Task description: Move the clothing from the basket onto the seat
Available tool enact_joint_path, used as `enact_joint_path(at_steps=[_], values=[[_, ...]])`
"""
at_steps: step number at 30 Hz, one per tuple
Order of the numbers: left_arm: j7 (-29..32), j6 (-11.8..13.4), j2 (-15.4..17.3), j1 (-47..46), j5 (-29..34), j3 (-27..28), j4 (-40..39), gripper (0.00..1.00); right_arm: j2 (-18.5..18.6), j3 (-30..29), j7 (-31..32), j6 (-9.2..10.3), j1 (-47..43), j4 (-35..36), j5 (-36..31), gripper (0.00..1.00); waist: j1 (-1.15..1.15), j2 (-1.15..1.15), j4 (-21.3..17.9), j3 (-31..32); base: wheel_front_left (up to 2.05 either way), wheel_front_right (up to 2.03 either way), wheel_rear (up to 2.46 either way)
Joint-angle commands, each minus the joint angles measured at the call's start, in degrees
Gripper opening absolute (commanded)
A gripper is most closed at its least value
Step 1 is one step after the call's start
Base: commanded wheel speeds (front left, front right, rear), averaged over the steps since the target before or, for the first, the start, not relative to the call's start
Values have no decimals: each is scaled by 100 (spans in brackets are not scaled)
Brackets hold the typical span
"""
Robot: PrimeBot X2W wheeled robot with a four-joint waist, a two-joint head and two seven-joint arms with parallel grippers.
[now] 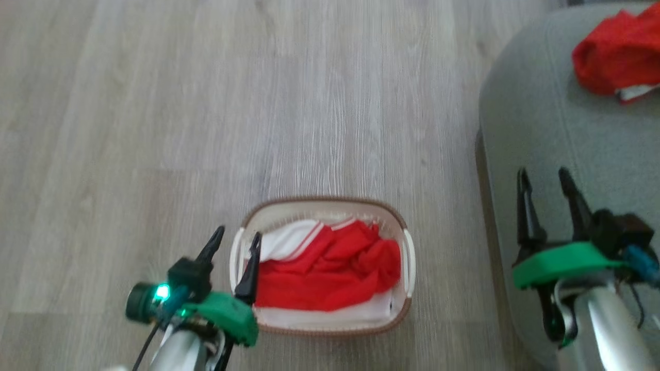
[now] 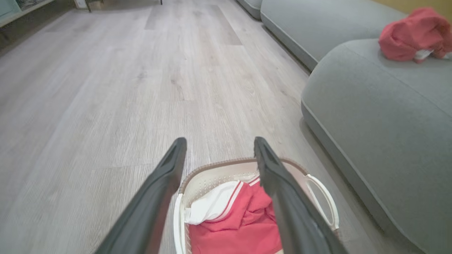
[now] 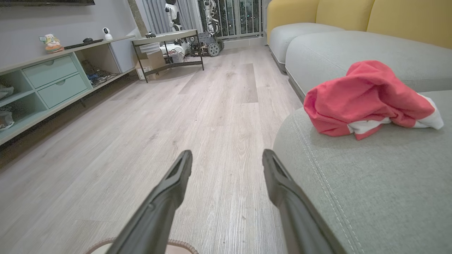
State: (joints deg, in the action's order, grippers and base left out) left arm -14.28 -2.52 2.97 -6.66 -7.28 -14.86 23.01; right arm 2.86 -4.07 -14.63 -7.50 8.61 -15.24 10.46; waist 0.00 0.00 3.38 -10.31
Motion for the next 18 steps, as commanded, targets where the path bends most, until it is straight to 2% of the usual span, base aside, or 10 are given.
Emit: enact_joint_path(at_steps=[1,18], values=[[-72,-15,-1,-282,50,113,-66,100,2,99,-37,1,242,221,-61,100,0,0,-114,-420,0,0,0],[-72,-81,-9,-2511,-5,-1012,2051,100,2,228,-37,1,1564,793,-72,100,0,0,-746,-2554,0,0,0]])
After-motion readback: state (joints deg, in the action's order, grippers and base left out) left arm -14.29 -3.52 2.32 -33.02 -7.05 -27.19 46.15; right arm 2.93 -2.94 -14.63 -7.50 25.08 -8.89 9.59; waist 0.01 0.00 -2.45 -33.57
